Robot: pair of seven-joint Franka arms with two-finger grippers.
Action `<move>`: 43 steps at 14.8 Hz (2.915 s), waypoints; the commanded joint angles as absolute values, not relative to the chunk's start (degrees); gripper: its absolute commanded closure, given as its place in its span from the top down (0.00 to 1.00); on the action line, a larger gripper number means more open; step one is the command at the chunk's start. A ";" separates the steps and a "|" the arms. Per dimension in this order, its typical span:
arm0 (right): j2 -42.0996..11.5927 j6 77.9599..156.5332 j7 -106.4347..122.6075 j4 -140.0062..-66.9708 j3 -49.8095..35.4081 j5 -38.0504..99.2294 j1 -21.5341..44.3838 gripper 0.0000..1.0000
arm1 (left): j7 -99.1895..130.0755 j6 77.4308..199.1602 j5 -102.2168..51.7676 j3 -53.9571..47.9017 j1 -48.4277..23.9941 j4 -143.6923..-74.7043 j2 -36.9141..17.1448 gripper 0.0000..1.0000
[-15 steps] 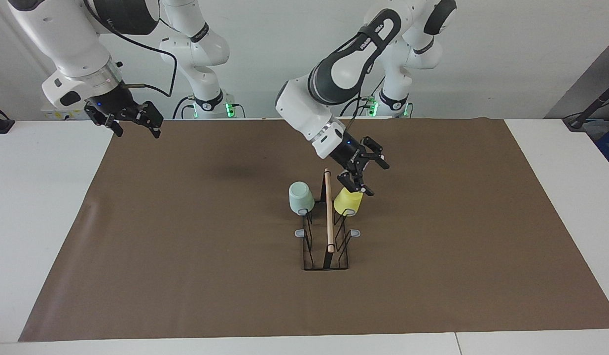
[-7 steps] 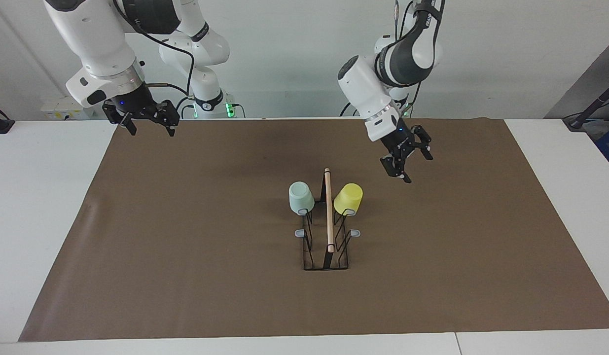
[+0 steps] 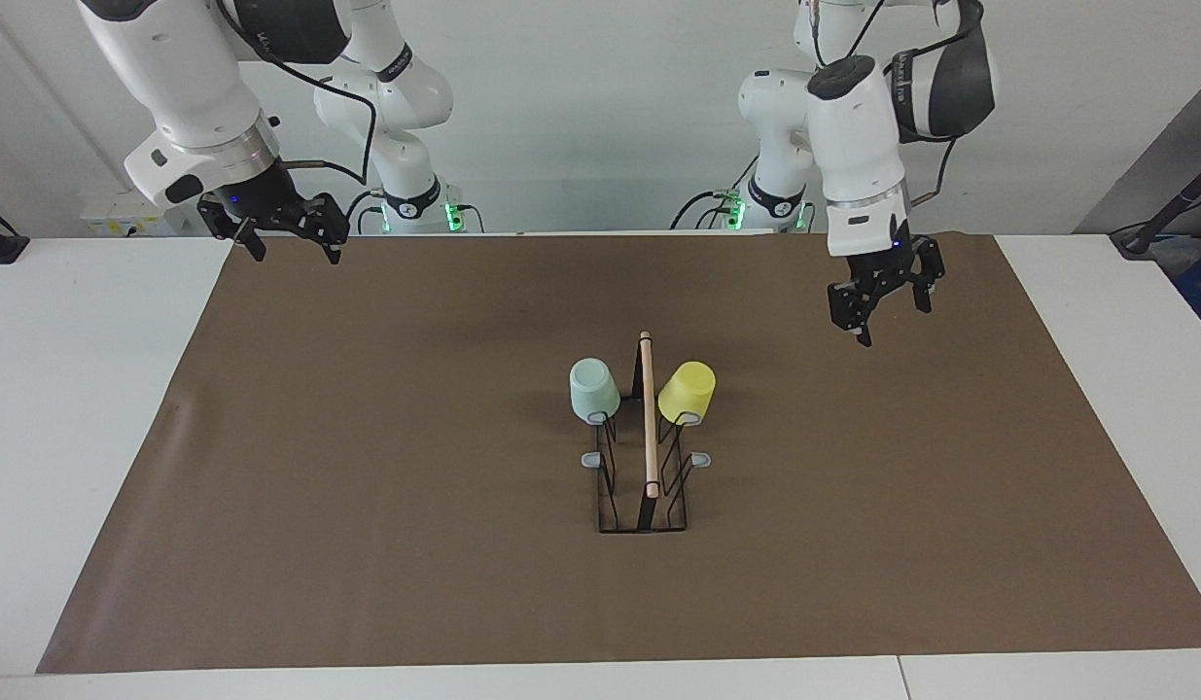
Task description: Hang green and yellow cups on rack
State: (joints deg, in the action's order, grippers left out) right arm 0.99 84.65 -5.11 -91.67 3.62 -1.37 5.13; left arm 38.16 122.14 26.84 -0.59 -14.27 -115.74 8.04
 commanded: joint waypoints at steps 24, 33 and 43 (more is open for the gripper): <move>2.64 84.72 -5.10 -93.60 3.16 -0.70 4.83 1.00 | -4.48 83.32 -0.97 -4.31 0.00 -89.56 4.31 1.00; 2.55 84.90 -5.27 -93.60 3.16 -0.35 4.40 1.00 | -3.52 83.23 -1.49 1.67 -5.10 -89.03 4.22 1.00; 2.64 84.64 -5.10 -93.60 2.99 -0.35 3.26 1.00 | -3.52 83.06 -1.67 1.14 -4.48 -88.42 3.87 1.00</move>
State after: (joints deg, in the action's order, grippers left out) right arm 1.05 84.60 -5.11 -91.90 3.45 -1.21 4.78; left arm -3.71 83.62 -0.68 0.53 -4.00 -88.11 3.03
